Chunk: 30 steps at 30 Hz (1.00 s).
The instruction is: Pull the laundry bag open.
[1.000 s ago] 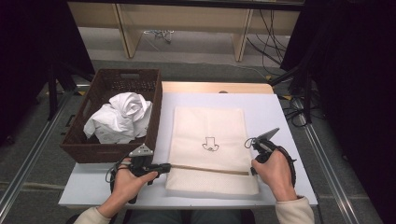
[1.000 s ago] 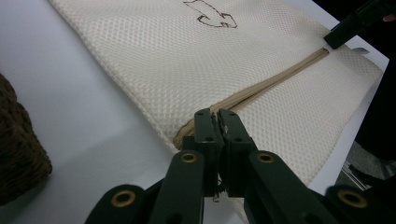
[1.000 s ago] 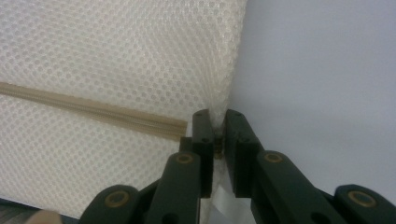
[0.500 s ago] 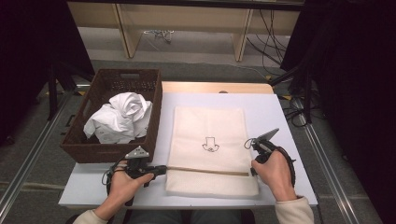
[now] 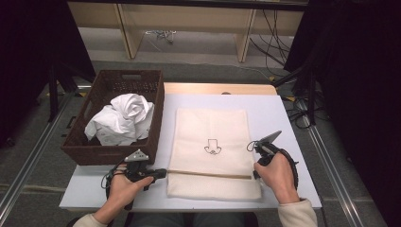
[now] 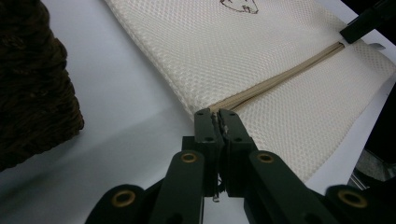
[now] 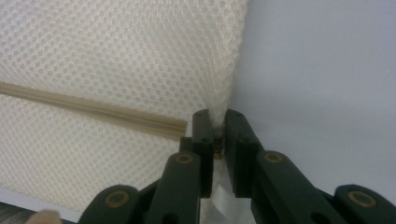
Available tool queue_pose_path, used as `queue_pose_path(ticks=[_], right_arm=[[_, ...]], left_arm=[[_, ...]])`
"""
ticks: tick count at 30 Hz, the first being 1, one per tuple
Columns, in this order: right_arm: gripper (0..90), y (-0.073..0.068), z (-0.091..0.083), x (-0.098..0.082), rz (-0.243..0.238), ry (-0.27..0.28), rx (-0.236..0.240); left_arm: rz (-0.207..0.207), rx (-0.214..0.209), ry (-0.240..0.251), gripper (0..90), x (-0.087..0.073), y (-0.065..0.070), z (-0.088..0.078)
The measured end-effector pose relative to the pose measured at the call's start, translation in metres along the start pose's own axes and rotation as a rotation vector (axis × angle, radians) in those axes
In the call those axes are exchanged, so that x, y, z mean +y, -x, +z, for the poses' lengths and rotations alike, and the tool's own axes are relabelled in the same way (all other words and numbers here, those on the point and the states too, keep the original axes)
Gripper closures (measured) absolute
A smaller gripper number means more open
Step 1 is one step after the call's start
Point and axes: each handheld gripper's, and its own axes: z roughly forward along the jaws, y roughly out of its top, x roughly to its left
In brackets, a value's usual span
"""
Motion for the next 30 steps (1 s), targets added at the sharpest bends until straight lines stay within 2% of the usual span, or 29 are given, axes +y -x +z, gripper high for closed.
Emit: queue_pose_path(ticks=[3, 4, 5, 6, 9, 10, 11, 12, 14, 17, 18, 19, 20, 21, 23, 26, 28, 29, 30], right_arm=[[84.1, 0.000, 0.000, 0.000, 0.009, -0.003, 0.002], [84.2, 0.004, 0.003, 0.000, -0.053, 0.049, -0.002], [84.1, 0.000, 0.001, 0.001, 0.003, -0.005, 0.001], [84.1, 0.000, 0.002, 0.001, 0.017, -0.010, 0.001], [84.0, -0.001, 0.002, 0.001, 0.014, -0.012, 0.001], [83.8, 0.003, 0.005, 0.001, -0.061, 0.032, -0.007], [83.7, 0.003, 0.005, 0.001, -0.058, 0.030, -0.007], [83.7, -0.001, 0.003, 0.001, 0.002, -0.011, -0.002], [83.6, -0.001, 0.004, 0.001, 0.010, -0.009, -0.008], [83.6, -0.001, 0.005, 0.001, -0.003, -0.004, -0.004], [83.6, 0.001, 0.007, 0.001, -0.042, 0.032, -0.010], [83.6, -0.003, 0.006, 0.000, 0.011, 0.010, 0.001], [83.6, -0.003, 0.006, 0.000, 0.011, 0.010, 0.001], [83.5, -0.002, 0.005, 0.000, -0.005, -0.017, 0.001], [83.0, -0.002, 0.006, 0.000, -0.006, -0.019, 0.001], [81.6, -0.002, 0.006, 0.001, -0.003, -0.023, -0.002], [77.4, -0.002, 0.005, 0.000, -0.010, -0.021, -0.007], [74.8, -0.001, 0.005, -0.001, -0.014, -0.001, -0.006], [72.9, 0.001, 0.006, 0.000, -0.048, 0.028, -0.003]], left_arm=[[0.006, 0.002, -0.007, 86.6, 0.000, -0.001, 0.000], [0.005, 0.000, -0.007, 86.6, 0.000, -0.001, 0.000], [0.008, 0.002, -0.010, 86.6, 0.000, -0.001, 0.000], [0.004, 0.001, -0.008, 86.6, 0.000, 0.000, 0.001], [0.015, 0.006, -0.014, 86.6, 0.001, 0.000, 0.001], [0.023, 0.013, -0.018, 86.5, 0.001, 0.001, 0.002], [0.022, 0.013, -0.022, 86.5, 0.001, 0.001, 0.003], [0.022, 0.013, -0.022, 86.5, 0.001, 0.001, 0.003], [0.026, 0.025, -0.022, 86.5, 0.001, 0.001, 0.004], [0.035, 0.031, -0.029, 86.5, 0.001, 0.001, 0.004], [0.041, 0.032, -0.038, 86.5, 0.002, 0.001, 0.004], [0.044, 0.036, -0.038, 86.4, 0.002, 0.002, 0.005], [0.048, 0.042, -0.040, 86.4, 0.002, 0.003, 0.005], [0.056, 0.046, -0.048, 86.4, 0.002, 0.003, 0.005], [0.070, 0.062, -0.052, 86.3, 0.002, 0.004, 0.007], [0.095, 0.062, -0.068, 86.1, 0.002, 0.005, 0.008], [0.113, 0.064, -0.067, 84.3, 0.003, 0.006, 0.009], [0.109, 0.058, -0.056, 83.0, 0.003, 0.008, 0.010], [0.120, 0.058, -0.050, 81.5, 0.004, 0.009, 0.010]])
